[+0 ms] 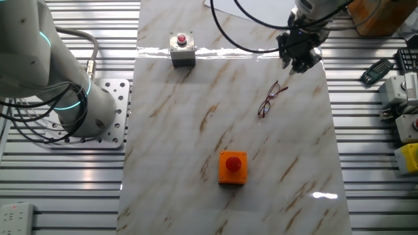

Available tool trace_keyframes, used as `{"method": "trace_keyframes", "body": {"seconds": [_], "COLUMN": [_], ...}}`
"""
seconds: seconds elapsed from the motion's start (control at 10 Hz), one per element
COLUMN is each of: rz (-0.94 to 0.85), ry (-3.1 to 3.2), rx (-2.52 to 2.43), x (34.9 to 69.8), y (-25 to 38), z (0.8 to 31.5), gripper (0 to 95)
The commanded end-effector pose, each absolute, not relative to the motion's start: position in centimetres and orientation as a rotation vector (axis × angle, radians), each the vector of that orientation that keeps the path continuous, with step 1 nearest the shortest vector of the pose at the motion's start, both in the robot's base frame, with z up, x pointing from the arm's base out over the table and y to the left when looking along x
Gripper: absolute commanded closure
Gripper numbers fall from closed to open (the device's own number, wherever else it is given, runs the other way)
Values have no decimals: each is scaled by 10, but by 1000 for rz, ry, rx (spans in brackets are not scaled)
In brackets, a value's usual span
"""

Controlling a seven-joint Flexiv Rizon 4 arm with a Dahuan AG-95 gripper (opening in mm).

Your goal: Unfold the leg of the glasses (with one hand)

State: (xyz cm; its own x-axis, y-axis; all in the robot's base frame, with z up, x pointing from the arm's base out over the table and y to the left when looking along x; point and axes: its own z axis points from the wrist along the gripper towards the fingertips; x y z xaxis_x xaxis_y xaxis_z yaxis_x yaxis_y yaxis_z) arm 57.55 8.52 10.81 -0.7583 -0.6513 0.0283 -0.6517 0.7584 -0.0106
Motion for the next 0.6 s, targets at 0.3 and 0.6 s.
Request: {"method": "trace_keyframes", "body": {"seconds": [0.3,0.6], "rz": [87,106], "ry": [-2863,-2832], "rx": [1128,1131], "x": [567,565], "y": [79,78], "z": [91,87], "gripper": [760,760]}}
